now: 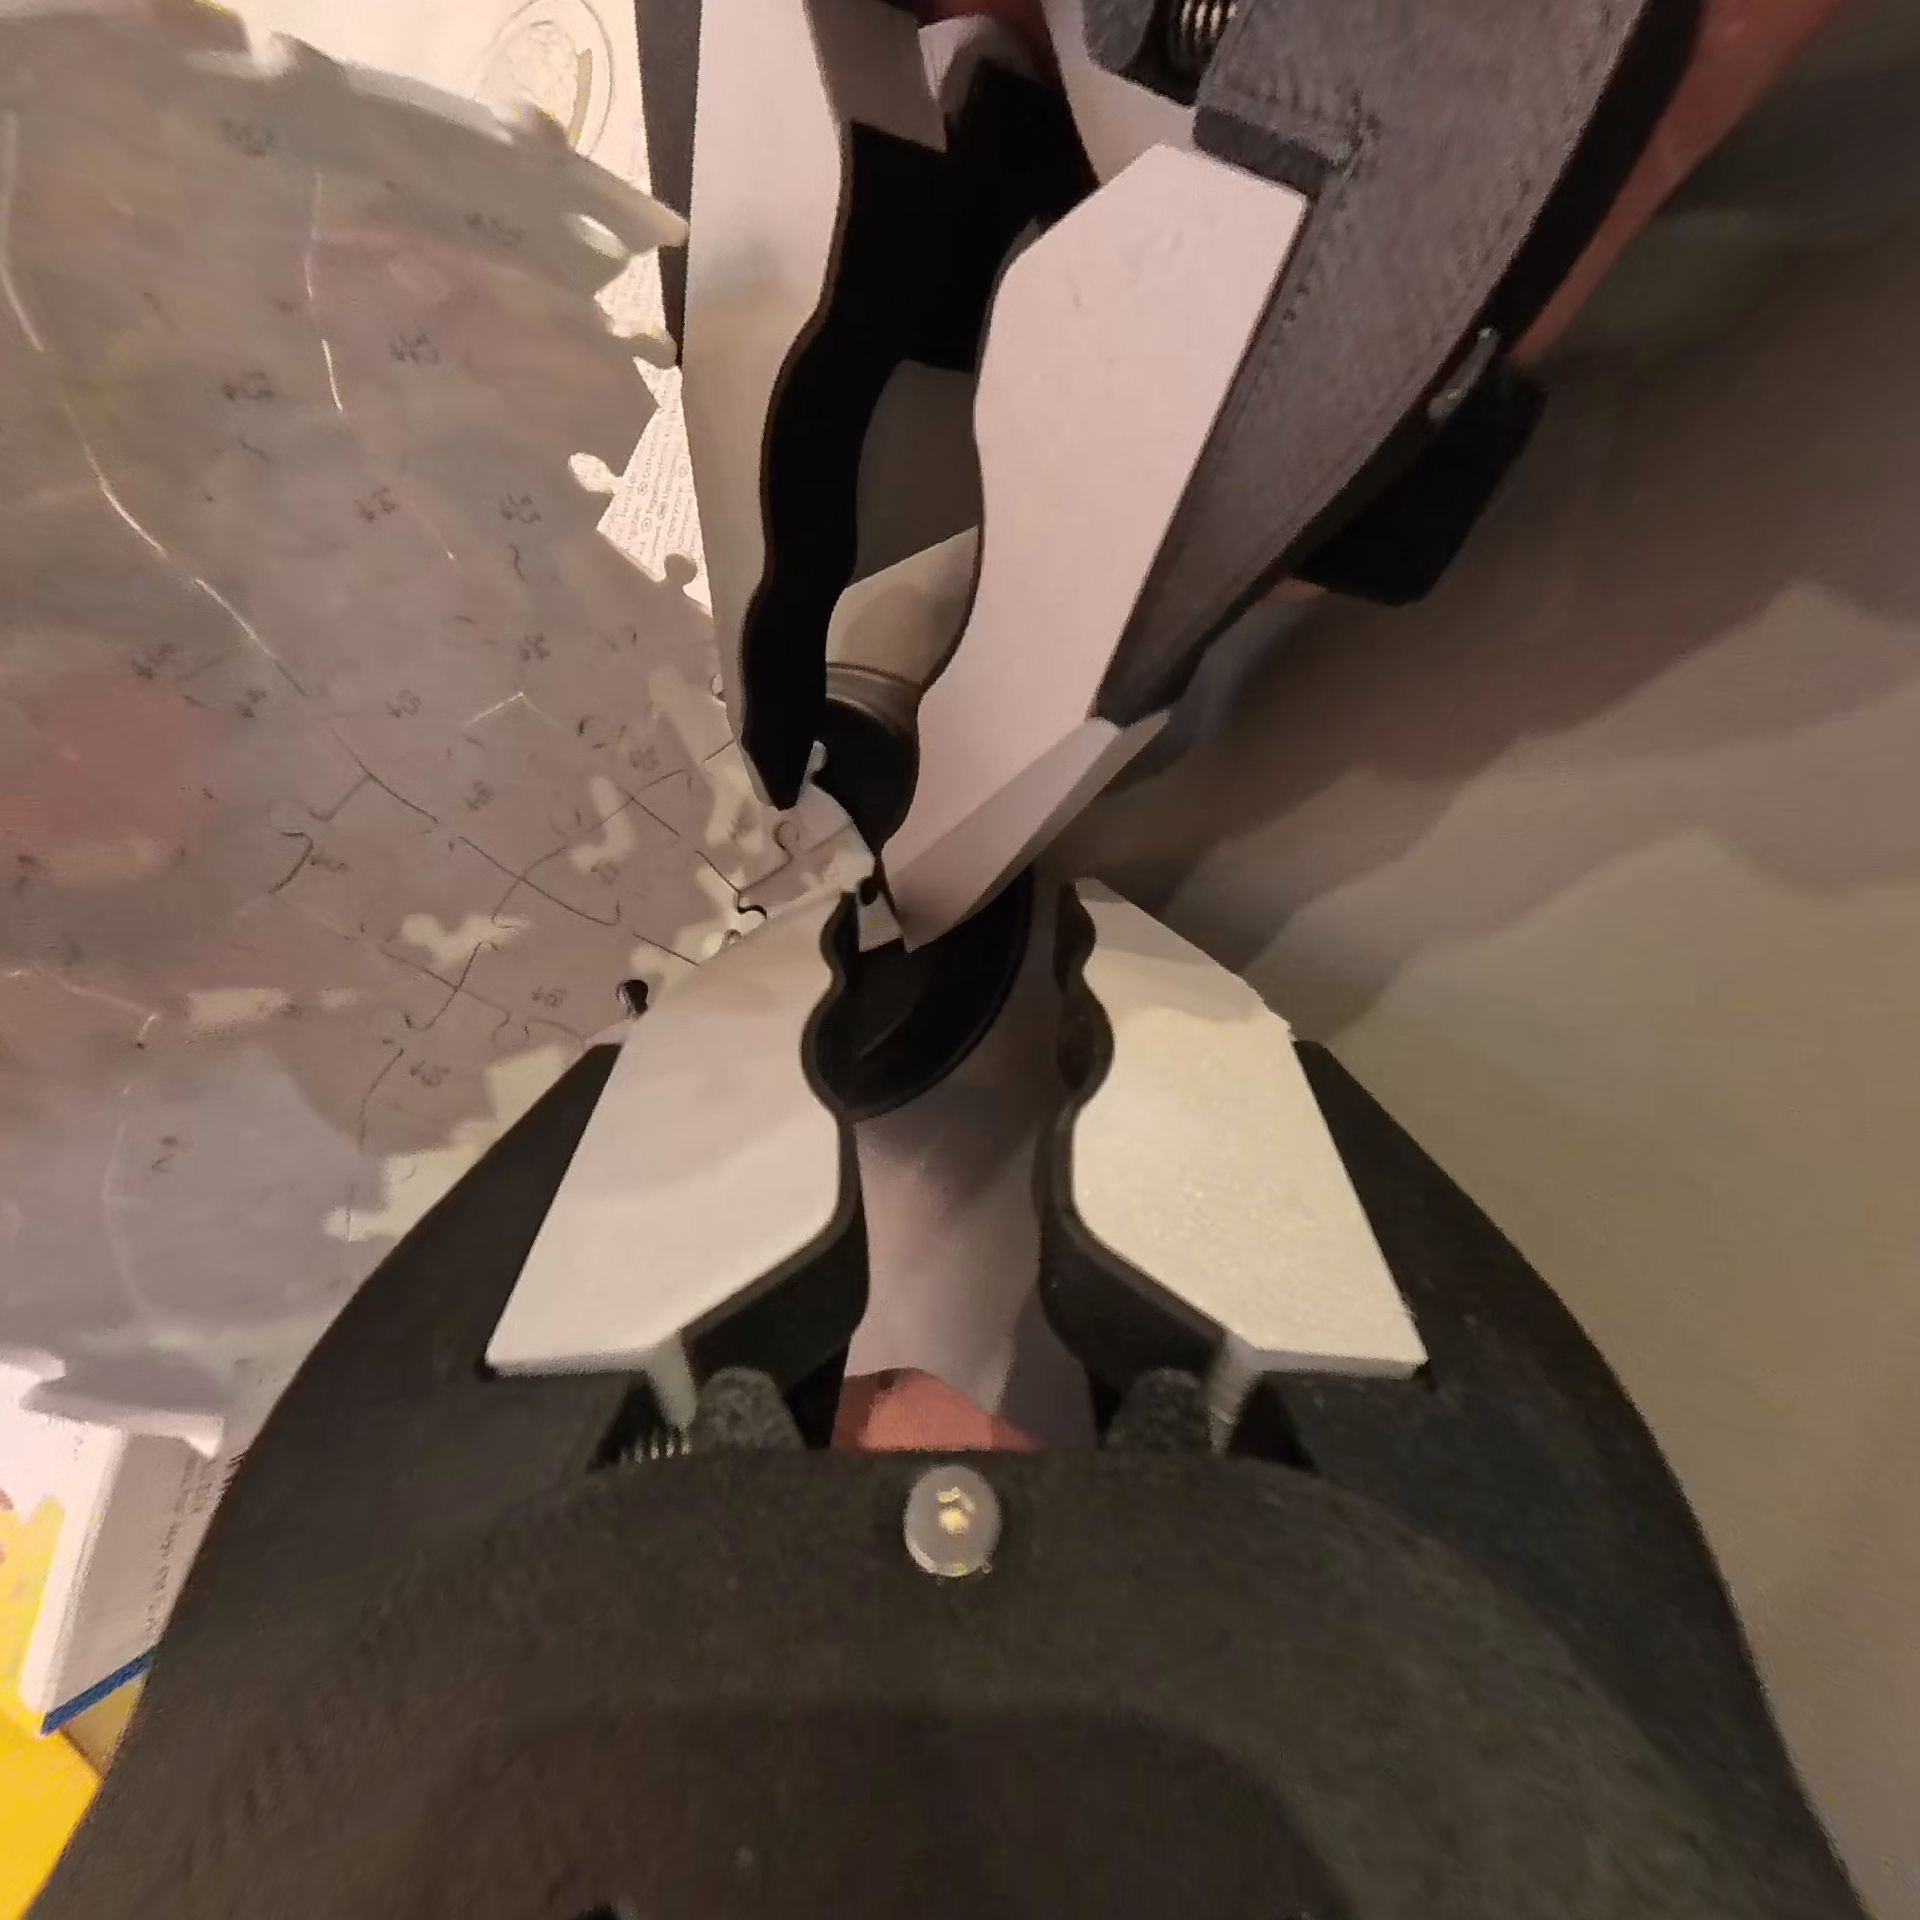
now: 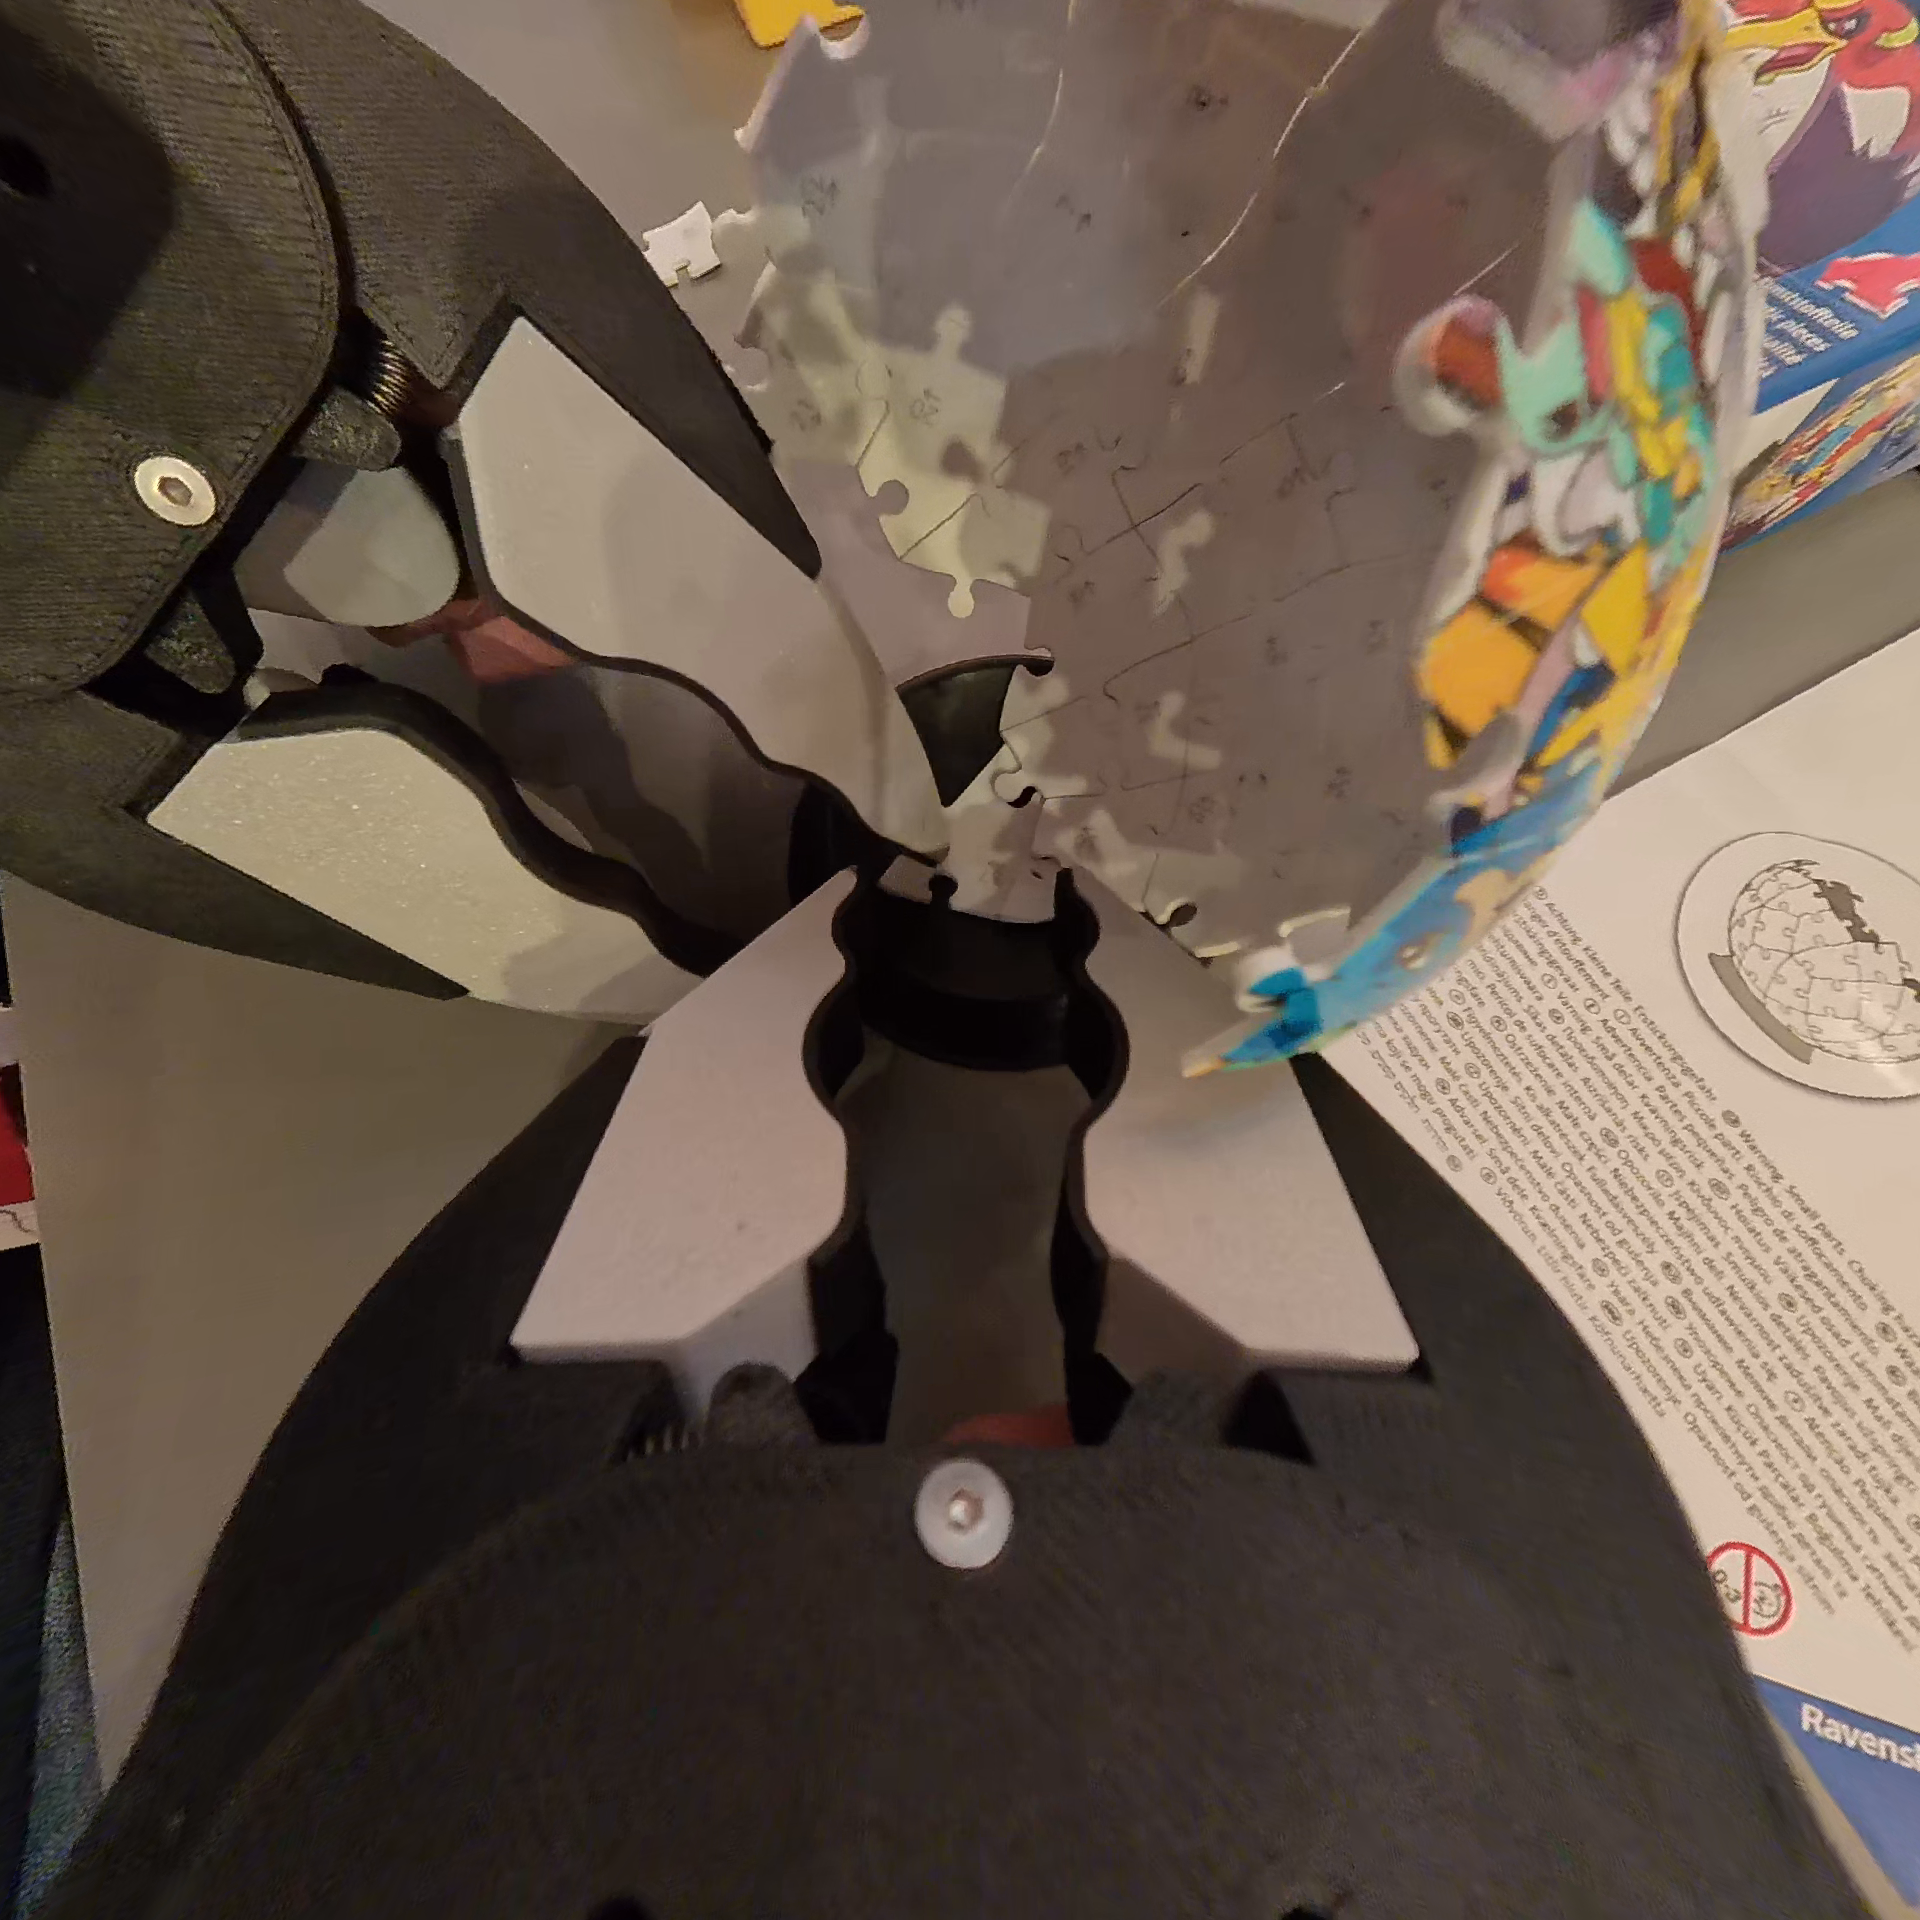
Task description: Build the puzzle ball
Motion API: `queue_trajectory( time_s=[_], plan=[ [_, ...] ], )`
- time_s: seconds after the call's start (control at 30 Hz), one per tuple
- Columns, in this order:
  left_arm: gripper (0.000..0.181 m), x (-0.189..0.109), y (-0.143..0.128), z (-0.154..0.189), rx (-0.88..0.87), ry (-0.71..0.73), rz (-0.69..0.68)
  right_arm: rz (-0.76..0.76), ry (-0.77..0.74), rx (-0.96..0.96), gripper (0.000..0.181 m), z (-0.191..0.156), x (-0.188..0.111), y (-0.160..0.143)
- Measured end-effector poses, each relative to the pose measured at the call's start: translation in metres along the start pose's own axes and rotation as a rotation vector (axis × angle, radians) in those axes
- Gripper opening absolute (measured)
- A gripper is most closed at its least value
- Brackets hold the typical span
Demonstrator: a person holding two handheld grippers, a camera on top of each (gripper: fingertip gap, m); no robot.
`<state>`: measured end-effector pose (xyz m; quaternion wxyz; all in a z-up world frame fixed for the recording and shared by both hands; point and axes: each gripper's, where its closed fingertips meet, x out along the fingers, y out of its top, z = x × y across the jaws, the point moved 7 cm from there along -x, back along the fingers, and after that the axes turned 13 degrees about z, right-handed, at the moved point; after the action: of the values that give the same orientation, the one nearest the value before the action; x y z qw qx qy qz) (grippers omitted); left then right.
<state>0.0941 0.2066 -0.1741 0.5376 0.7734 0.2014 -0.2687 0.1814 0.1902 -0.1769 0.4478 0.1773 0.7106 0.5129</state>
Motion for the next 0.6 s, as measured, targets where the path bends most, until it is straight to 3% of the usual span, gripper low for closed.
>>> queue_trajectory(
  time_s=[0.6],
  plan=[
    [0.037,-0.0016,-0.0003,0.0028,-0.061,-0.057,-0.019,0.003,-0.01,-0.021,0.035,-0.0057,-0.0014,-0.0015]
  ],
)
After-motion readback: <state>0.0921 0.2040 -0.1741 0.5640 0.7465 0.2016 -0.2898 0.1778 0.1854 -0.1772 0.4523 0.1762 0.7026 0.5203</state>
